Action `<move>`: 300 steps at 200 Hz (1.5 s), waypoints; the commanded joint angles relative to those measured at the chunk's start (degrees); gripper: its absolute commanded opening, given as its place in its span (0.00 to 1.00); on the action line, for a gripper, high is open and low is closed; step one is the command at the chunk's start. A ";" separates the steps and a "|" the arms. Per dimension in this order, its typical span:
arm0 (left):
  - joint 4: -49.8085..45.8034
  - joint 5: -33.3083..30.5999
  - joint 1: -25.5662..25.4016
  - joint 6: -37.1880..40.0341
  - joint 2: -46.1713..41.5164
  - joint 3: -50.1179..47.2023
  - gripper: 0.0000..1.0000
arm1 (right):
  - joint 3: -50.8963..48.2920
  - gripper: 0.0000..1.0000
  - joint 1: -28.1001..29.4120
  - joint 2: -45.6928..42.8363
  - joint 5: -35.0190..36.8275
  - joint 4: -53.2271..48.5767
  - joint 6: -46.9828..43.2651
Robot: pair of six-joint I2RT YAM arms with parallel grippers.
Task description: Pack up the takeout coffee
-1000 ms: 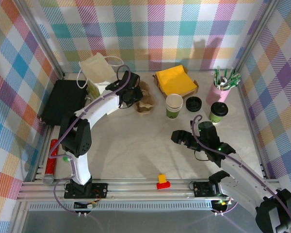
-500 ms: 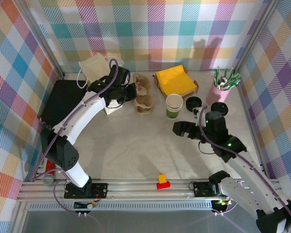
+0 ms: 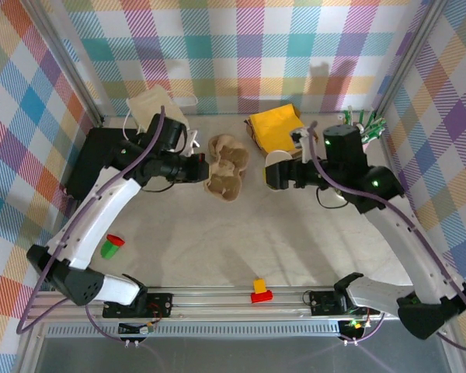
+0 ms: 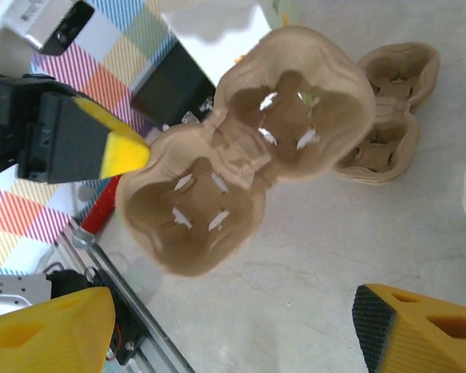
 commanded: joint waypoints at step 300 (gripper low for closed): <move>-1.67 11.12 -0.30 6.60 -13.00 -13.36 0.00 | 6.61 0.74 22.56 21.56 14.65 -2.83 -14.43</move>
